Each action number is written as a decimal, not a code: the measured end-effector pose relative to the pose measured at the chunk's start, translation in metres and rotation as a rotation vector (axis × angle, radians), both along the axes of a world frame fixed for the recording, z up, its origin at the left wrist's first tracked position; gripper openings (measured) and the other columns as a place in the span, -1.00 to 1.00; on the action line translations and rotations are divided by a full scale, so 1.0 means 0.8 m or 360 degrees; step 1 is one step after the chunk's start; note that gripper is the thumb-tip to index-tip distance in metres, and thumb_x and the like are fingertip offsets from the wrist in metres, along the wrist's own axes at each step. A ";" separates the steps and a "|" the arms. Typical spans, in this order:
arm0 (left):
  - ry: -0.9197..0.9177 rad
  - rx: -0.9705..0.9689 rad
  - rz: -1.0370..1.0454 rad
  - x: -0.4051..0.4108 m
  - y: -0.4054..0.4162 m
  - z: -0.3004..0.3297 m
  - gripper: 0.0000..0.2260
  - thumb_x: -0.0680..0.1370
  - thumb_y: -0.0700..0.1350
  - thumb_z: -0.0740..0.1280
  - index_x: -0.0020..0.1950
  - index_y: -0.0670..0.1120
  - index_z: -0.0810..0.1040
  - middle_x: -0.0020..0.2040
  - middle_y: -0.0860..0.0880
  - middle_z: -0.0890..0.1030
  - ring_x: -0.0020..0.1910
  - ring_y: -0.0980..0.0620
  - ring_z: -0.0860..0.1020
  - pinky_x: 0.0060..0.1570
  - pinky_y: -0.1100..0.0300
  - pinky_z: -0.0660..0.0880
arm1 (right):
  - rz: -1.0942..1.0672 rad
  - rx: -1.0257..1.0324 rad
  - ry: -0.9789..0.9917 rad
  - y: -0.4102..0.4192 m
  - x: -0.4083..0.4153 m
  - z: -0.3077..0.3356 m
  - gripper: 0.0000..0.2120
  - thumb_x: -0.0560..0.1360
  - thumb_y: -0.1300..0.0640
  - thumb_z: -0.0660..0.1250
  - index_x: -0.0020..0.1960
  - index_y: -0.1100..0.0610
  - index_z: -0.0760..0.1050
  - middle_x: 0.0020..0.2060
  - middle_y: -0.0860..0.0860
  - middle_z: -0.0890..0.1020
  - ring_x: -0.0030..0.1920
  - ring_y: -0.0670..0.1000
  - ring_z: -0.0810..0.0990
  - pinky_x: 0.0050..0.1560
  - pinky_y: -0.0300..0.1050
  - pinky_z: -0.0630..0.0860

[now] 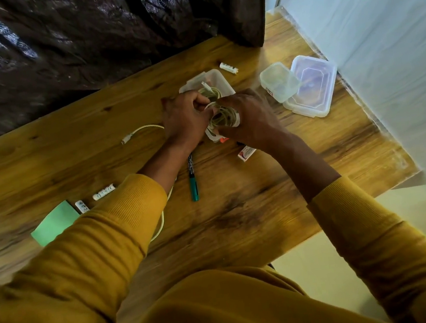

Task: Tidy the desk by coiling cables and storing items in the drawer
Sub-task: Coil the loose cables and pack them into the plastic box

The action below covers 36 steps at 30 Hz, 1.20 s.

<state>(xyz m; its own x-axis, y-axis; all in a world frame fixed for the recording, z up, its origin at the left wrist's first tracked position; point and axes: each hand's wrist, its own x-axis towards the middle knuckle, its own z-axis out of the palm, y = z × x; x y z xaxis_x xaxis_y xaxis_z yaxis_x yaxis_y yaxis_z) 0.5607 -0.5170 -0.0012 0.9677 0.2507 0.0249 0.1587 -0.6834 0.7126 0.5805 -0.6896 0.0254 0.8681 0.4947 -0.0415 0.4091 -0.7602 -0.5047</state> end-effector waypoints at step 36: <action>0.0065 0.0383 -0.0019 -0.001 -0.004 0.014 -0.87 0.52 -0.03 0.50 0.04 -0.01 0.71 0.19 -0.03 0.66 0.21 -0.07 0.57 0.27 0.00 0.44 | -0.0302 -0.0216 -0.0113 0.040 -0.011 0.004 -0.51 0.42 0.03 0.58 0.29 0.13 0.56 0.10 0.14 0.66 0.24 0.18 0.55 0.27 0.05 0.42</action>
<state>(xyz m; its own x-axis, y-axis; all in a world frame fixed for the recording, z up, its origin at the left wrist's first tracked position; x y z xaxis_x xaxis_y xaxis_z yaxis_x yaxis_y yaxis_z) 0.5598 -0.5202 0.0098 0.9720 0.2308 0.0435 0.1749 -0.8349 0.5220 0.5713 -0.6580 0.0286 0.9480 0.3167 -0.0318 0.2835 -0.8856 -0.3678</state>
